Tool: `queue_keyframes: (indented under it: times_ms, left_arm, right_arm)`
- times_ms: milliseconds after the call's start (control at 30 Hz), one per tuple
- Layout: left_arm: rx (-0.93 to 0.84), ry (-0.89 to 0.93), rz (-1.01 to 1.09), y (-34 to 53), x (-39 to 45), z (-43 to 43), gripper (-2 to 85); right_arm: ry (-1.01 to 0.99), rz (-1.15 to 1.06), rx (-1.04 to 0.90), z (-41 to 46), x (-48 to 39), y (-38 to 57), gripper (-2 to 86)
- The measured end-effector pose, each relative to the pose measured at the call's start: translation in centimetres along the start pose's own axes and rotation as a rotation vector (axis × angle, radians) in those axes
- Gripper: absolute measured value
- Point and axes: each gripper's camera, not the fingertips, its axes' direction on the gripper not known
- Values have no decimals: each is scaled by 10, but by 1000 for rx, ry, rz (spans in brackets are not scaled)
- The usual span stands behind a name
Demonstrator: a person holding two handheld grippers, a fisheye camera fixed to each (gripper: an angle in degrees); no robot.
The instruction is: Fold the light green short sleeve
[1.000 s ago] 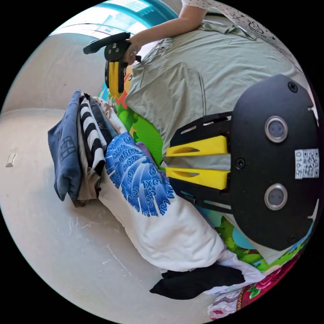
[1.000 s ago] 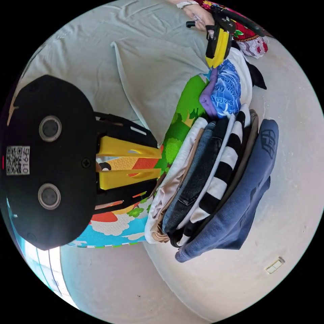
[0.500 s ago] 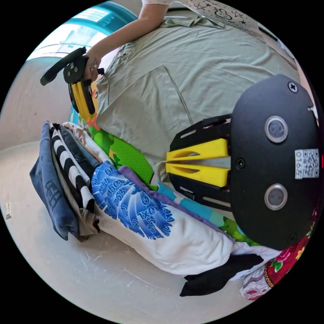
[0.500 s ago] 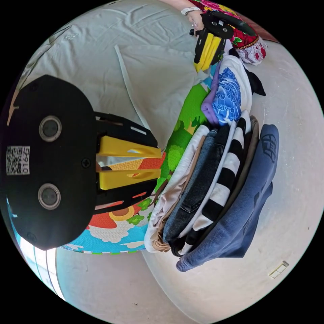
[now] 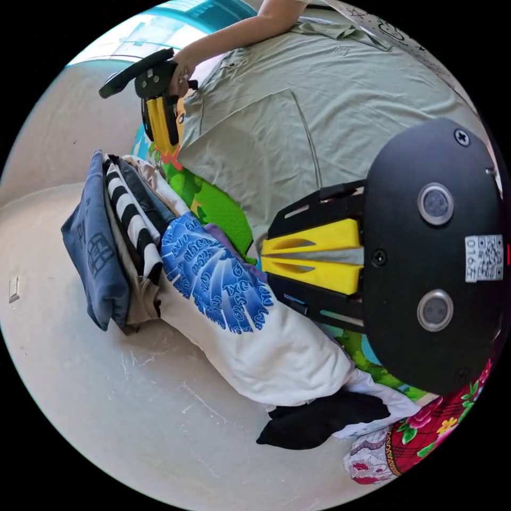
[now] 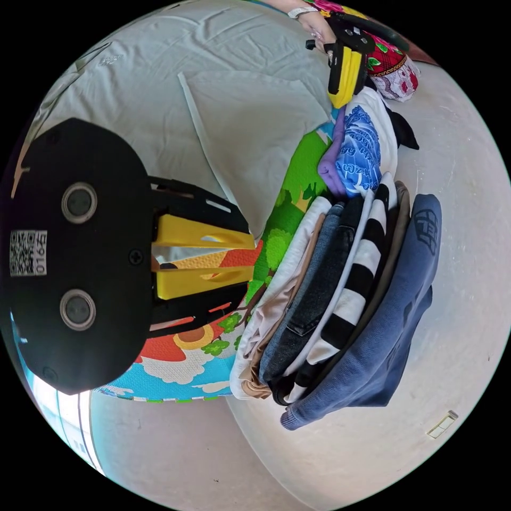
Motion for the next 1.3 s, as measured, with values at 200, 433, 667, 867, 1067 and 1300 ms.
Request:
queue_keyframes:
  times_ms: [200, 433, 667, 867, 1067, 1300]
  left_arm:
    - [-38, 60, -41, -5, -3, 23, 27]
    - [-64, 24, 23, 7, 6, 21, -9]
    - [16, 36, -48, 38, -14, -11, -10]
    - [39, 58, -102, 58, -26, -15, -10]
    - [50, 61, -92, 29, -22, -2, -7]
    - [-55, 14, -58, 30, -13, 27, -8]
  right_arm:
    - [-15, 7, -2, 5, 0, 4, 58]
    - [-14, 11, -8, 12, -3, 7, 57]
    - [-6, 12, -15, 18, -9, 9, 56]
    - [-6, 7, -28, 23, -15, 11, 55]
    - [-19, 15, -26, 25, -20, 12, 56]
    - [-24, 13, -26, 28, -28, 12, 55]
